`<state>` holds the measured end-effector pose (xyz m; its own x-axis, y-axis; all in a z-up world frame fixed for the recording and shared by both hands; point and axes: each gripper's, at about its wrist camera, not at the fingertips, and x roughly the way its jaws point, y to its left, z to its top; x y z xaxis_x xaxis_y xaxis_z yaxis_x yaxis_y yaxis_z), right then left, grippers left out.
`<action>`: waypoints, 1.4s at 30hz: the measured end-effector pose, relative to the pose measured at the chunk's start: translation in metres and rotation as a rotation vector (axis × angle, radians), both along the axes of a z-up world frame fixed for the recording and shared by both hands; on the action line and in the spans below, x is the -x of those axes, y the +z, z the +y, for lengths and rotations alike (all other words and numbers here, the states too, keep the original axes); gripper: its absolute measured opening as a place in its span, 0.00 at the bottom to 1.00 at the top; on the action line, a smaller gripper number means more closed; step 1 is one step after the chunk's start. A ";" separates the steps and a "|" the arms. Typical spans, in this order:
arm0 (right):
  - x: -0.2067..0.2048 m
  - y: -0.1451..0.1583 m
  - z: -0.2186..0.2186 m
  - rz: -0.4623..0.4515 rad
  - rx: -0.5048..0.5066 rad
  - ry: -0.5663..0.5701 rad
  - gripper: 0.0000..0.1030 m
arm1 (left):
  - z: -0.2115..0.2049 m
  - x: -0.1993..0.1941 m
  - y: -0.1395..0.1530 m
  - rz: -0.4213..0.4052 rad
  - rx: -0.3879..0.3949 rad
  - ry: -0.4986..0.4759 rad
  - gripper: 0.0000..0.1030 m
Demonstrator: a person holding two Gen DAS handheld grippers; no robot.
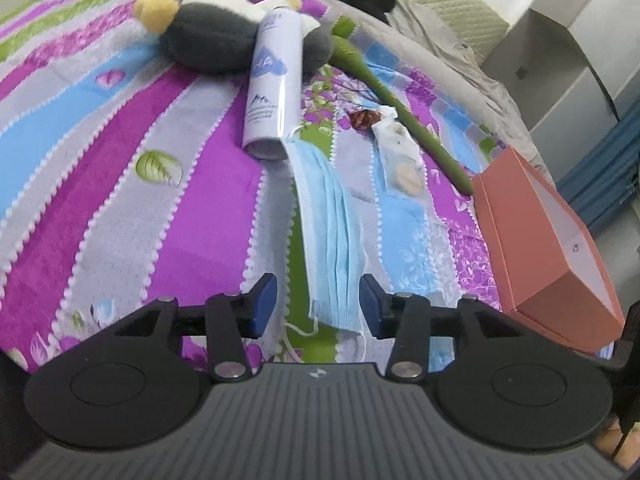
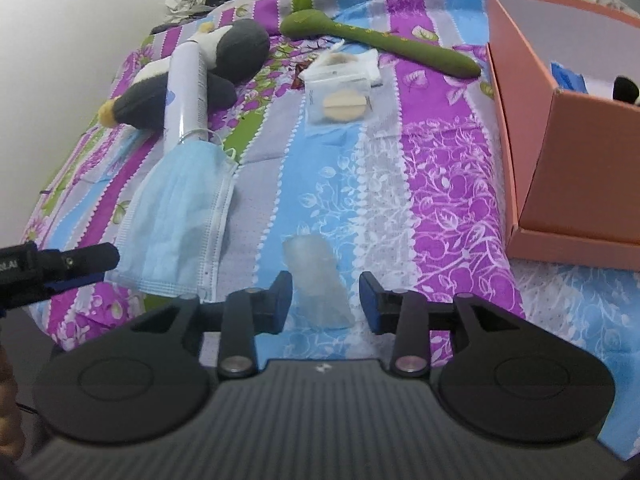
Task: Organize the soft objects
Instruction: 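Lift the face mask with left tool while right tool lifts the clear plastic piece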
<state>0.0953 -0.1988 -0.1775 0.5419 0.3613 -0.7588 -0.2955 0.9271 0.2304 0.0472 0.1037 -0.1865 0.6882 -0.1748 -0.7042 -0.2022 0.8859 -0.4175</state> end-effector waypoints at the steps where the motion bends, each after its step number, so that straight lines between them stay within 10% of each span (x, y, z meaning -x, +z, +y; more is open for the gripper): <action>1: 0.000 0.000 0.002 -0.007 -0.002 0.012 0.39 | -0.001 0.000 0.001 -0.010 -0.008 -0.007 0.50; 32: -0.004 -0.010 0.016 -0.069 0.123 0.018 0.20 | -0.079 -0.063 -0.027 -0.053 -0.268 -0.196 0.54; 42: -0.005 -0.012 0.013 -0.065 0.108 0.001 0.20 | -0.088 -0.067 -0.039 -0.039 -0.269 -0.202 0.16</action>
<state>0.1004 -0.1857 -0.1892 0.5911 0.2798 -0.7565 -0.3074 0.9453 0.1094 0.1143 0.0153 -0.2254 0.6860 -0.1217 -0.7173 0.0001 0.9859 -0.1671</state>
